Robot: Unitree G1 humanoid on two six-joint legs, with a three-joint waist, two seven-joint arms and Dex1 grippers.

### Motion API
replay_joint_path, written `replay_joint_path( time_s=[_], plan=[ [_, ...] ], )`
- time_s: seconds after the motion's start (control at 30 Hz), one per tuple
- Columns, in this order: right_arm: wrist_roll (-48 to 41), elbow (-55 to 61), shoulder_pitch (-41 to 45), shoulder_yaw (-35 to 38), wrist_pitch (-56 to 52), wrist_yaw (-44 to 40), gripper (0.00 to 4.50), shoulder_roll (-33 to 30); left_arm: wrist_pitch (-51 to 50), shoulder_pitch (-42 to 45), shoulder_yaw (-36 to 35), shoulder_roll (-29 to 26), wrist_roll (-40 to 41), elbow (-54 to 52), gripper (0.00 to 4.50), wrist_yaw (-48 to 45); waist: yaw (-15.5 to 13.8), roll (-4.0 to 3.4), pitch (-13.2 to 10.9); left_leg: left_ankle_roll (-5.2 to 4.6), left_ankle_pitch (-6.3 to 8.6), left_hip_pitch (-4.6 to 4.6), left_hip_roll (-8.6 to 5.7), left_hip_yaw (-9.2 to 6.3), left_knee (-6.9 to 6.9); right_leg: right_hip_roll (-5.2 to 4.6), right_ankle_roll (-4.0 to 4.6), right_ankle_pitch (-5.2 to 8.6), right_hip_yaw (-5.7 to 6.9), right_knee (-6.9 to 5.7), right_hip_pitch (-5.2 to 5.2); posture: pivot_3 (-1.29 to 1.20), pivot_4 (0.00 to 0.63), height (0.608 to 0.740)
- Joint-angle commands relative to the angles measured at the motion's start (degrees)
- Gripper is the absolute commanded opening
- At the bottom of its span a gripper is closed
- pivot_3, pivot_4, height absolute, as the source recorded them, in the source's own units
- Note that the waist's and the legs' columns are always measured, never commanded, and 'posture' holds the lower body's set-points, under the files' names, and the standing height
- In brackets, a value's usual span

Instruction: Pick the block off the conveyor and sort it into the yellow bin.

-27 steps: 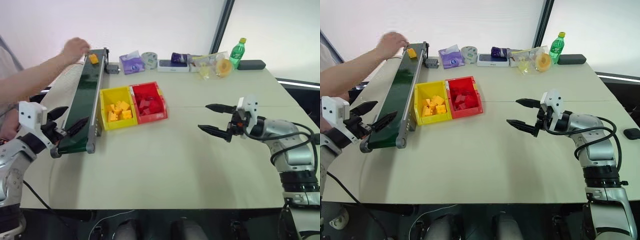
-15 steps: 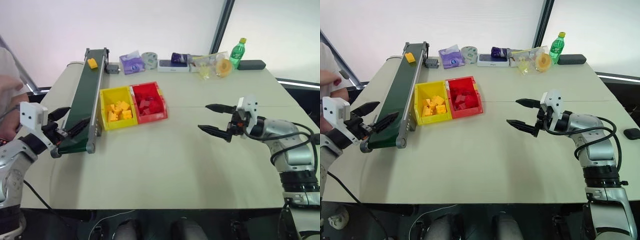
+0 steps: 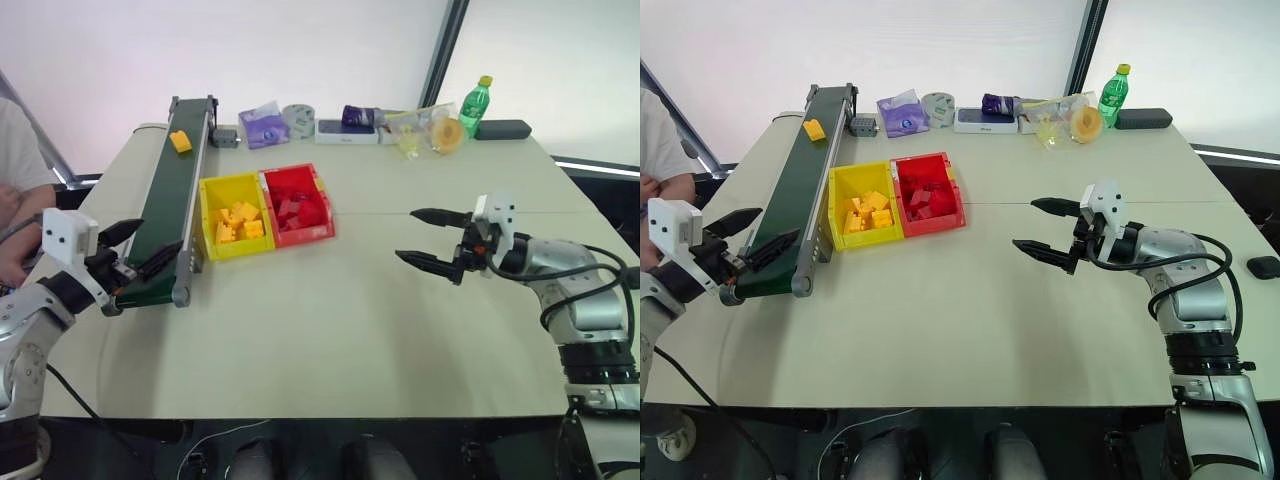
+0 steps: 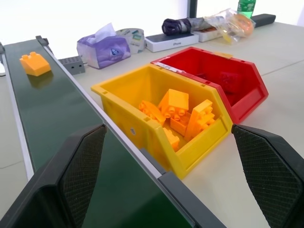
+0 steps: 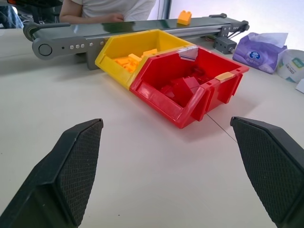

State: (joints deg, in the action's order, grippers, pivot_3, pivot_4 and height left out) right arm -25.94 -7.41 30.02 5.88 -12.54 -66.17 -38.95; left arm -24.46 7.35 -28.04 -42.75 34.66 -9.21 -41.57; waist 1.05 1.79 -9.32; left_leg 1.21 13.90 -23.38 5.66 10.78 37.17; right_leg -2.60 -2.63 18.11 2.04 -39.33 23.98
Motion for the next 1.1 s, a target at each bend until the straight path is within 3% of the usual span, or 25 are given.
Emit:
replay_joint_path(
  time_s=[0.03, 0.27, 0.67, 1.1],
  plan=[
    [-0.2, 0.1, 1.9, 0.2, 0.9, -0.4, 4.5, 0.3, 0.5, -1.3, -2.8, -0.1, 1.0, -2.7, 4.47, 0.4, 0.0, 0.0, 0.0, 0.0, 0.0, 0.0, 0.0, 0.0, 0.0, 0.0, 0.0, 0.0, 0.0, 0.0, 0.0, 0.0, 0.15, 0.74],
    [0.0, -0.9, 2.7, -0.1, 1.2, -0.8, 4.5, 0.6, -0.2, -7.0, -8.0, 3.1, 1.4, -7.8, 4.47, 7.3, 0.1, 0.0, 0.0, 0.0, 0.0, 0.0, 0.01, 0.0, -0.01, -0.01, 0.0, 0.0, -0.02, 0.0, 0.01, 0.0, 0.15, 0.74],
    [0.8, -3.5, 4.3, -0.7, 2.4, -2.1, 4.5, 1.7, 4.0, -20.8, -12.4, 15.9, 1.1, -19.6, 4.47, 16.7, -0.1, 0.02, 0.0, -0.03, 0.02, 0.01, -0.01, -0.04, 0.05, -0.03, 0.0, 0.0, -0.03, 0.03, -0.08, 0.0, 0.15, 0.74],
    [0.8, -2.8, 4.2, -0.6, 2.0, -2.0, 4.5, 1.7, 3.5, -17.7, -8.7, 15.4, 0.4, -19.4, 4.47, 20.7, -0.1, 0.02, 0.0, -0.13, 0.08, 0.02, -0.01, -0.07, 0.04, -0.01, 0.01, 0.0, -0.02, 0.04, -0.11, 0.0, 0.15, 0.74]
  ],
)
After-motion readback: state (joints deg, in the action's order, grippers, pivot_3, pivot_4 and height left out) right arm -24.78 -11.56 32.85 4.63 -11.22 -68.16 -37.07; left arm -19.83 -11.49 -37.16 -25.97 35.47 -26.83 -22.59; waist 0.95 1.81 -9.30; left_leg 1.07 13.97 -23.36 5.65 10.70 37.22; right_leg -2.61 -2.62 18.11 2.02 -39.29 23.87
